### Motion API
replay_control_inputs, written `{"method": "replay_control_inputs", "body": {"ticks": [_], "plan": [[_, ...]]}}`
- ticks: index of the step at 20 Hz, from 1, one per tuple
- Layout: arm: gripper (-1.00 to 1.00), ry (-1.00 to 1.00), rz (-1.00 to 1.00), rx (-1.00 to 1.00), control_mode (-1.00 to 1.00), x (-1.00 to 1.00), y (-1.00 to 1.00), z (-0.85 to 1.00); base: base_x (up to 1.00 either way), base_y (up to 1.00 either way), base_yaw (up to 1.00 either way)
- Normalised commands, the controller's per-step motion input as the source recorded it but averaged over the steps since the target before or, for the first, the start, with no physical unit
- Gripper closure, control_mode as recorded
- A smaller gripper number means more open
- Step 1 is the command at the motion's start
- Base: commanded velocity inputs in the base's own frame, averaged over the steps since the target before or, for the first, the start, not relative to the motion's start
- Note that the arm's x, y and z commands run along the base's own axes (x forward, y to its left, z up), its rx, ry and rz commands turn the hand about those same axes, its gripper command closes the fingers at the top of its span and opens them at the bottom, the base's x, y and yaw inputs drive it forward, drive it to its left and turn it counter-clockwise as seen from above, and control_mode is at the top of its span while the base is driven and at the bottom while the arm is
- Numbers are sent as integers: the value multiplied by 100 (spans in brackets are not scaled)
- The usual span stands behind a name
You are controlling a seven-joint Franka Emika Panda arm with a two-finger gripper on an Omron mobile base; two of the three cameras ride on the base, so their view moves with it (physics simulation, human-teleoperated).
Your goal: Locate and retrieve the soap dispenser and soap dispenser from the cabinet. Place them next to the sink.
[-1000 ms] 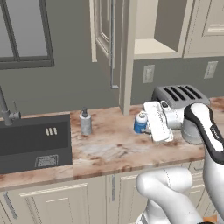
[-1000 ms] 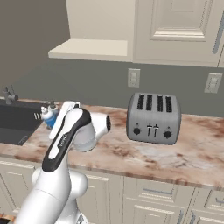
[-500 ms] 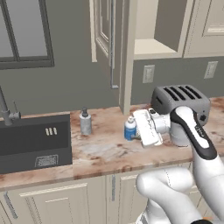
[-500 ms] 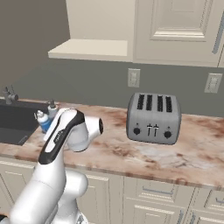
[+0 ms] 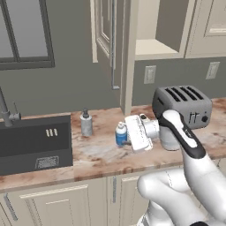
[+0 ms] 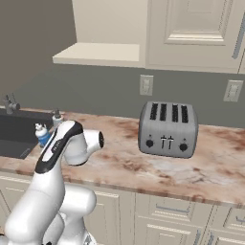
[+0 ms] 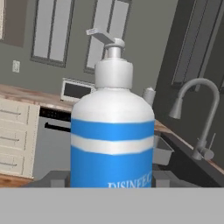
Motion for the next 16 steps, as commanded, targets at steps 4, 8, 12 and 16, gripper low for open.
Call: {"method": "replay_control_inputs", "body": {"ticks": [4,8,12,16], "plan": [[100,1,0,-1,-100,13,31,-30,0,0,0],[100,0,0,-2,-100,13,21,-35,0,0,0],[100,0,-2,-1,-100,10,12,-46,0,0,0],[100,0,-2,-2,-100,6,12,-49,0,0,0]]}}
